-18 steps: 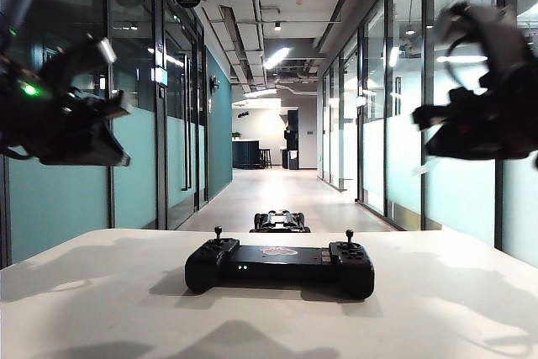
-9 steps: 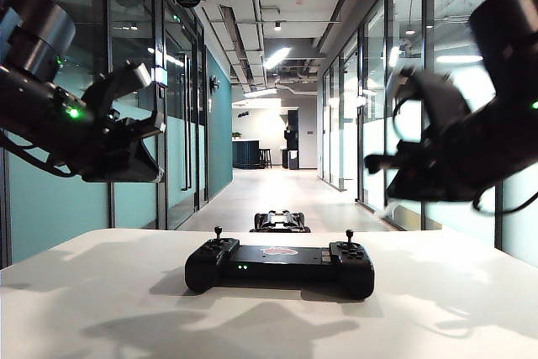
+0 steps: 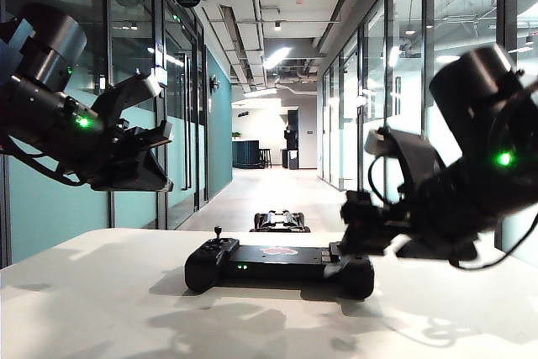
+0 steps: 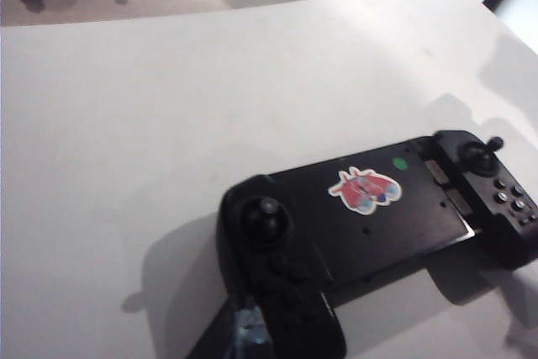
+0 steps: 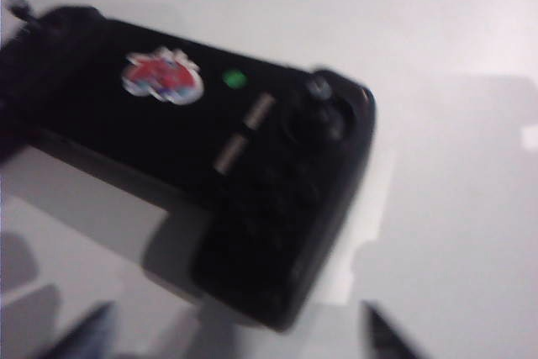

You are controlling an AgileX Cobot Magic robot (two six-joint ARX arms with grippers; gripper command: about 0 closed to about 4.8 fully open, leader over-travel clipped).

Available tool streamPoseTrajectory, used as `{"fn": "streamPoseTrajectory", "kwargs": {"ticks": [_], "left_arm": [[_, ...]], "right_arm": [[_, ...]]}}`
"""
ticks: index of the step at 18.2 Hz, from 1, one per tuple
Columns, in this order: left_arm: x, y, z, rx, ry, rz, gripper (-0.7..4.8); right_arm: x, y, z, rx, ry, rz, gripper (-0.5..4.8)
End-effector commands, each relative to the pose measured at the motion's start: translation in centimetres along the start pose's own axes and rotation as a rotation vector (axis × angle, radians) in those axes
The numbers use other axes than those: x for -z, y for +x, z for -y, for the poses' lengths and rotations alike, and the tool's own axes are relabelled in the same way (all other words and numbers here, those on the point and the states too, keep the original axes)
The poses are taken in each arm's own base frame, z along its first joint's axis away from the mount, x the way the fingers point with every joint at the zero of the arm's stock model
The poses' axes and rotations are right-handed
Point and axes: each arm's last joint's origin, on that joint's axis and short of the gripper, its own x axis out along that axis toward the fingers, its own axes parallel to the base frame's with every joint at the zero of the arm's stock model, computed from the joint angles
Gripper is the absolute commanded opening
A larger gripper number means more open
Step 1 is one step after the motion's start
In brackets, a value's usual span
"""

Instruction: Push the left joystick on the remote control sitting on the white table forward to make the robot dog walk in a straight line until it approaches the door.

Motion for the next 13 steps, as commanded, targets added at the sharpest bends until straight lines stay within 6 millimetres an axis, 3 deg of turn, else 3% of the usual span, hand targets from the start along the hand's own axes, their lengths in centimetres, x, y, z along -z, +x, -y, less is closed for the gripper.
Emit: {"fn": "streamPoseTrajectory", "kwargs": {"ticks": [1,5,13], "left_arm": [[-0.3,0.1,0.2,0.012,0.009,0.017,-0.05],[-0.3,0.1,0.3,0.031,0.009,0.016,-0.05],[-0.3,0.1,0.3,0.038,0.009,0.015,-0.05]], "right_arm": [[-0.4,1.1,-0.1,0.002,0.013,-0.01,4.42],[-1.6,3.0,-0.2,0.01,0.036,-0.036,4.41],[-2.0,6.1,-0.2,0.021,0.04,-0.104,4.36]]}}
